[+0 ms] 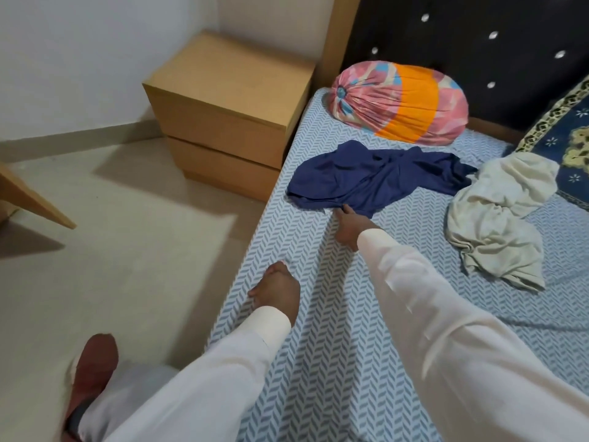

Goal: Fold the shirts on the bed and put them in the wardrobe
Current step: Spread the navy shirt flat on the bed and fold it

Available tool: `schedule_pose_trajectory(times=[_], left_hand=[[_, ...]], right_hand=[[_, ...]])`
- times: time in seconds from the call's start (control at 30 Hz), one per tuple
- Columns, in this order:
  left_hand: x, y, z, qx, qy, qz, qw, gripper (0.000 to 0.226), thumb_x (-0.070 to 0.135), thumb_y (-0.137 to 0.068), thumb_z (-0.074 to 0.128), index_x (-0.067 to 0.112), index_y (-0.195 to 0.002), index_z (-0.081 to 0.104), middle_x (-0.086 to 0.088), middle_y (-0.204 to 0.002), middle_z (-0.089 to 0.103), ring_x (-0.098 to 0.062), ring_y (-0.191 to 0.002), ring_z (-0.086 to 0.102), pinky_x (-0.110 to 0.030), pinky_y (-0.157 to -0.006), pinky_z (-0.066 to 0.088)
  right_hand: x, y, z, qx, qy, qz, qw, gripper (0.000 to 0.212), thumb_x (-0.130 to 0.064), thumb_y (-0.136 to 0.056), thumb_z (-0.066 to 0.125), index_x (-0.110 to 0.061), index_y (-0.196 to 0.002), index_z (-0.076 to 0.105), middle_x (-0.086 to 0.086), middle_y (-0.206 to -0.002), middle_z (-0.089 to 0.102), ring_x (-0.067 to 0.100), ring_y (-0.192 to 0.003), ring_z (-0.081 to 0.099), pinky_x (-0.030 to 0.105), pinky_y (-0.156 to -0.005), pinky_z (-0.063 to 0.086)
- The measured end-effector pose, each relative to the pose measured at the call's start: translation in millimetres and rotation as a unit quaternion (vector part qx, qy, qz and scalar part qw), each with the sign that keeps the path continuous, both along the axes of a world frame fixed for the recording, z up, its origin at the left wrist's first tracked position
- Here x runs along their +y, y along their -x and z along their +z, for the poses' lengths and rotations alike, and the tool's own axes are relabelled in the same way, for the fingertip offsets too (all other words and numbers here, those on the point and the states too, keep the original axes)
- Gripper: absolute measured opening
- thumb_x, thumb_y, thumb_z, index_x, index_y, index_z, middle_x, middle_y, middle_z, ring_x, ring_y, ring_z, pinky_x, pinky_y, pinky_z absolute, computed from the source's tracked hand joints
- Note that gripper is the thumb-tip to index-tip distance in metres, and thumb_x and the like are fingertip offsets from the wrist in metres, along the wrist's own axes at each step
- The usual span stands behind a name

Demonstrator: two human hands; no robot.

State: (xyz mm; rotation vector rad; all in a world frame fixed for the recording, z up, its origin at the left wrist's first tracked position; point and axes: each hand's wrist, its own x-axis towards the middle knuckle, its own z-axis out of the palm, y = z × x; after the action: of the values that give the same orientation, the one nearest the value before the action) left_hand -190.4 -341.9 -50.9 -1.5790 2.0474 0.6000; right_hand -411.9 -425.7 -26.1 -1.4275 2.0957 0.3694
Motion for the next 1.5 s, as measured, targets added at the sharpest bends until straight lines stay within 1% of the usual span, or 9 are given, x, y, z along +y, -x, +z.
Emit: schedule_pose_trajectory(times=[0.1,0.23,0.4,0.6,0.8,0.97,1.17,1.33,1.5], left_hand=[[-0.8,4.7,10.7,-0.024,-0.009,0.017,1.000,0.047,0.016,-0.083,0.059,-0.018,-0.115,0.052,-0.042,-0.112,0.043,-0.037,-0.082,0.068,-0.036,-0.056,0.056],[-10.0,-5.6,14.5,0.120,0.028,0.075,0.989,0.041,0.015,-0.090,0.056,0.001,-0.126,0.044,-0.018,-0.117,0.060,-0.036,-0.101,0.064,-0.042,-0.083,0.055],[-10.8,-25.6,24.2,0.060,0.073,-0.129,0.987,0.112,0.040,-0.066,0.086,-0.001,-0.147,0.022,-0.018,-0.139,0.041,-0.035,-0.117,0.055,-0.037,-0.091,0.049],[16.7,-48.9,24.3,0.202,0.142,-0.074,0.966,0.069,0.038,-0.088,0.057,0.019,-0.149,0.029,-0.014,-0.139,0.044,-0.035,-0.121,0.050,-0.039,-0.095,0.044],[78.5,-24.1,17.1,0.197,0.129,-0.290,0.927,0.061,0.042,-0.088,0.058,0.021,-0.143,0.042,-0.010,-0.129,0.056,-0.031,-0.120,0.053,-0.035,-0.089,0.039],[102.9,-24.0,26.1,0.309,0.138,-0.105,0.935,0.022,0.014,-0.090,0.047,0.015,-0.107,0.060,-0.011,-0.110,0.064,-0.033,-0.101,0.061,-0.035,-0.080,0.045],[72.9,-75.9,50.7,0.537,-0.042,0.196,0.819,0.015,0.031,-0.075,0.052,0.018,-0.070,0.057,-0.014,-0.075,0.064,-0.033,-0.072,0.066,-0.045,-0.071,0.055],[137.2,-80.6,59.8,0.459,-0.358,0.012,0.813,0.005,0.016,-0.085,0.061,0.012,-0.086,0.063,-0.010,-0.073,0.069,-0.019,-0.066,0.069,-0.026,-0.058,0.054],[198.3,-70.9,36.7,0.338,-0.409,-0.158,0.833,0.014,0.022,-0.097,0.057,0.012,-0.101,0.065,-0.006,-0.092,0.071,-0.020,-0.086,0.069,-0.025,-0.066,0.053]], right_hand=[[8.7,5.9,0.1,-0.011,0.059,0.034,0.998,0.063,-0.012,-0.091,0.051,-0.016,-0.151,0.034,0.003,-0.157,0.025,0.036,-0.125,0.050,0.038,-0.093,0.047],[53.8,-0.9,2.9,-0.076,0.095,0.064,0.991,0.018,-0.002,-0.084,0.052,-0.001,-0.098,0.064,0.015,-0.109,0.062,0.037,-0.107,0.060,0.032,-0.081,0.044],[134.8,-44.5,16.7,-0.129,0.068,0.062,0.987,0.036,-0.007,-0.093,0.054,-0.011,-0.126,0.066,0.008,-0.132,0.063,0.026,-0.120,0.057,0.026,-0.098,0.041],[244.2,-71.9,29.7,-0.239,-0.006,0.039,0.970,0.024,-0.016,-0.092,0.064,-0.017,-0.113,0.075,-0.004,-0.113,0.073,0.006,-0.103,0.065,0.019,-0.090,0.047],[306.1,-88.1,53.0,-0.328,0.032,-0.047,0.943,0.014,-0.021,-0.087,0.073,-0.013,-0.098,0.078,-0.002,-0.090,0.075,0.011,-0.088,0.070,0.027,-0.086,0.053],[337.5,-70.9,63.8,-0.212,0.064,-0.069,0.973,0.040,-0.022,-0.077,0.076,-0.025,-0.114,0.059,-0.002,-0.088,0.063,0.019,-0.078,0.062,0.040,-0.074,0.052],[371.7,-26.0,88.9,-0.041,0.019,-0.078,0.996,0.002,-0.025,-0.083,0.067,-0.024,-0.084,0.068,0.006,-0.086,0.069,0.019,-0.072,0.059,0.027,-0.064,0.043],[380.9,12.3,77.5,0.091,-0.031,-0.183,0.978,0.027,-0.031,-0.069,0.065,-0.018,-0.093,0.067,0.009,-0.098,0.069,0.028,-0.091,0.067,0.036,-0.082,0.055],[375.8,-13.9,72.6,0.029,0.110,-0.201,0.973,0.039,-0.028,-0.085,0.064,-0.014,-0.120,0.062,0.009,-0.125,0.062,0.028,-0.114,0.059,0.029,-0.092,0.045]])
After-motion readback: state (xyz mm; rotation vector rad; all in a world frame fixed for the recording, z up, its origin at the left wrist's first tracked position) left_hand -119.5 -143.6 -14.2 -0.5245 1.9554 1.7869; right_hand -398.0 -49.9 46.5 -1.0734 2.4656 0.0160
